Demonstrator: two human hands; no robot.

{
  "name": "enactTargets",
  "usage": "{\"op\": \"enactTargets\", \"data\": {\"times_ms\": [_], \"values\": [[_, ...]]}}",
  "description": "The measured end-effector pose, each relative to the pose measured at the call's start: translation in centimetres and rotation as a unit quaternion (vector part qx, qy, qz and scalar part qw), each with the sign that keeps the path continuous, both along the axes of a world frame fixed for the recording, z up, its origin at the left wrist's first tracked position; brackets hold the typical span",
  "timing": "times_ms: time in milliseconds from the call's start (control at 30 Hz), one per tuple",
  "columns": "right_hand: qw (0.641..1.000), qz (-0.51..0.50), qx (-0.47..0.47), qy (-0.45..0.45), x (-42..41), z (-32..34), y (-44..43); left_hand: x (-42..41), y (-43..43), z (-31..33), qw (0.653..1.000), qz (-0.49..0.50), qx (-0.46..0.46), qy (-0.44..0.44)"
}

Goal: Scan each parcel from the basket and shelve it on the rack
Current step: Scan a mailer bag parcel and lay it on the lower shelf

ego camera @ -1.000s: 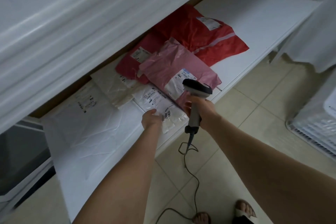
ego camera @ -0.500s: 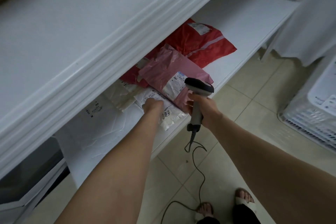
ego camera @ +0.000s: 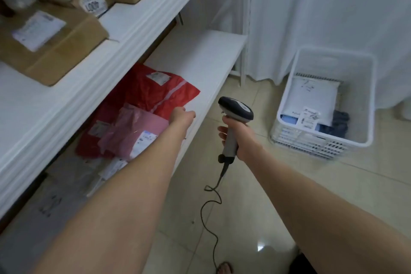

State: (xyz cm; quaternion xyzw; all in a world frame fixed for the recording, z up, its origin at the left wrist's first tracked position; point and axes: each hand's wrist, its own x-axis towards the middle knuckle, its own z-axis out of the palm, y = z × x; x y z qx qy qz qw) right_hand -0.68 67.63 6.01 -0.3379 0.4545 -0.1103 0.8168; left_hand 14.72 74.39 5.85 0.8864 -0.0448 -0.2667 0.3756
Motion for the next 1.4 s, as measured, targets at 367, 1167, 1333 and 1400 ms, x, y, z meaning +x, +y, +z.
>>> {"op": "enactTargets", "data": {"times_ms": [367,1167,1333,1400], "values": [[0.977,-0.178,0.115,-0.015,-13.5,-0.9,-23.7,-13.5,-27.2,0.0,0.995,-0.093,0.012,0.022],[0.926,-0.293,0.189,0.141,-18.8,-23.0,-53.7,-19.1,-57.6,-22.5,0.956,-0.242,0.111,0.124],[0.923,-0.277,0.221,0.149,-18.3,-32.7,-56.4,-19.4,-59.9,-32.6,0.94,-0.26,0.153,0.159],[0.925,-0.263,0.233,0.148,-18.2,-36.7,-57.2,-19.3,-60.3,-37.0,0.934,-0.26,0.176,0.17]]}}
